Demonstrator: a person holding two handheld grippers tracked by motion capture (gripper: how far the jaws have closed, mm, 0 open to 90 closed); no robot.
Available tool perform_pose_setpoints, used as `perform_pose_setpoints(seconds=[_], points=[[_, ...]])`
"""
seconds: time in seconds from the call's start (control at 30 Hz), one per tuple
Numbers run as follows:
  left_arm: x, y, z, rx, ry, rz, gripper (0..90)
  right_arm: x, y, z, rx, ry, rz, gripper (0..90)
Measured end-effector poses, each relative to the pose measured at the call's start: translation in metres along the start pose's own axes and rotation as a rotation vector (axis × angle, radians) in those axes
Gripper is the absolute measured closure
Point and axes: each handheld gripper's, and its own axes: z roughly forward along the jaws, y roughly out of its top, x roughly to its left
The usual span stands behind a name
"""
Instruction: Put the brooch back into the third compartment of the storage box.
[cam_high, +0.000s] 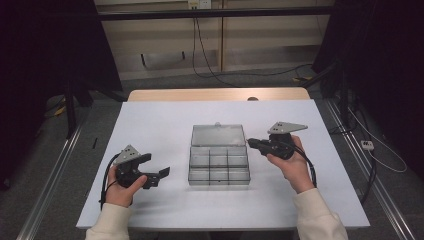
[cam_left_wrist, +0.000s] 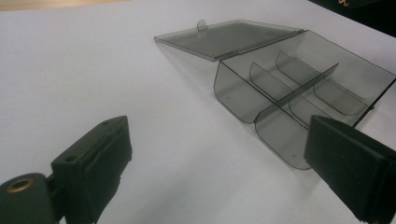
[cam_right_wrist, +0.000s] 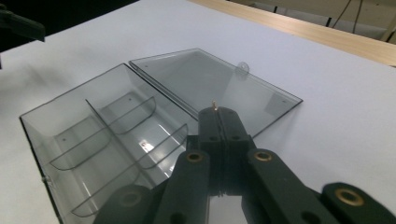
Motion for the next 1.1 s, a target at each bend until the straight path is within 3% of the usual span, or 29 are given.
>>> perform_pose_setpoints(seconds=[0.2, 1.1], points=[[0.0, 0.0, -0.001, -0.006, 0.002, -0.003, 7.4, 0.004, -0.001, 0.005, 0.012, -0.003, -0.018, 89.7], [0.0, 0.0, -0.001, -0.005, 0.002, -0.005, 7.4, 0.009, -0.007, 0.024, 0.035, 0.028, -0.005, 89.7]])
